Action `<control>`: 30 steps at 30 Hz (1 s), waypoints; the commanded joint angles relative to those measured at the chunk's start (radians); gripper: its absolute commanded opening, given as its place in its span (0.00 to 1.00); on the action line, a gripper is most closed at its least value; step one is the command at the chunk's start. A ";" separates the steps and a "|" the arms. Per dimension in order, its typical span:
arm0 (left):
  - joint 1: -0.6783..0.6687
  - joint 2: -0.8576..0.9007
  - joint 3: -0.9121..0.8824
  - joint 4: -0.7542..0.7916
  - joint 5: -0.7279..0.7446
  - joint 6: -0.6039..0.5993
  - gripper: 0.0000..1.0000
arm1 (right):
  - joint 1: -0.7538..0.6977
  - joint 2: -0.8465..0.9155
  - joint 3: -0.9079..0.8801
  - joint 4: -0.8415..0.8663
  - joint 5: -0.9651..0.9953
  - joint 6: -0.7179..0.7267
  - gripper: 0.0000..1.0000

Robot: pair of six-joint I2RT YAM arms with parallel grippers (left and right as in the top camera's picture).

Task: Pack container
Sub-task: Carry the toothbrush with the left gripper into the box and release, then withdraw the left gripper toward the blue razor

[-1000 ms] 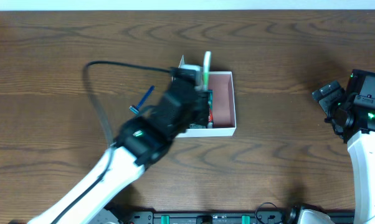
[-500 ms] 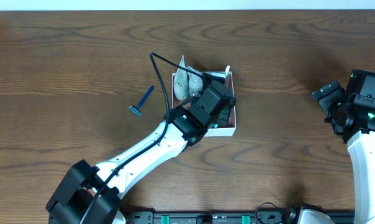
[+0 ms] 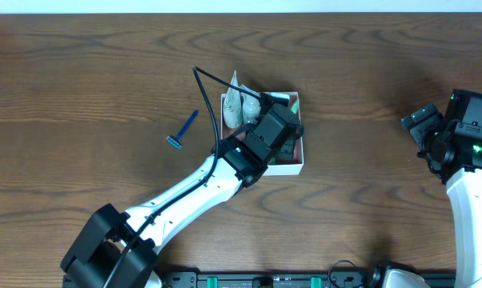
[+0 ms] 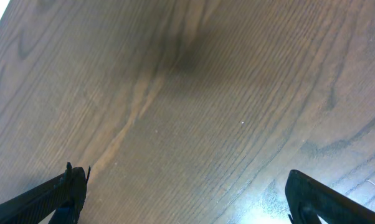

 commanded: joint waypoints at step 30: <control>0.431 -0.410 0.060 -0.431 -0.373 0.120 0.28 | -0.007 0.003 0.010 0.000 0.003 -0.014 0.99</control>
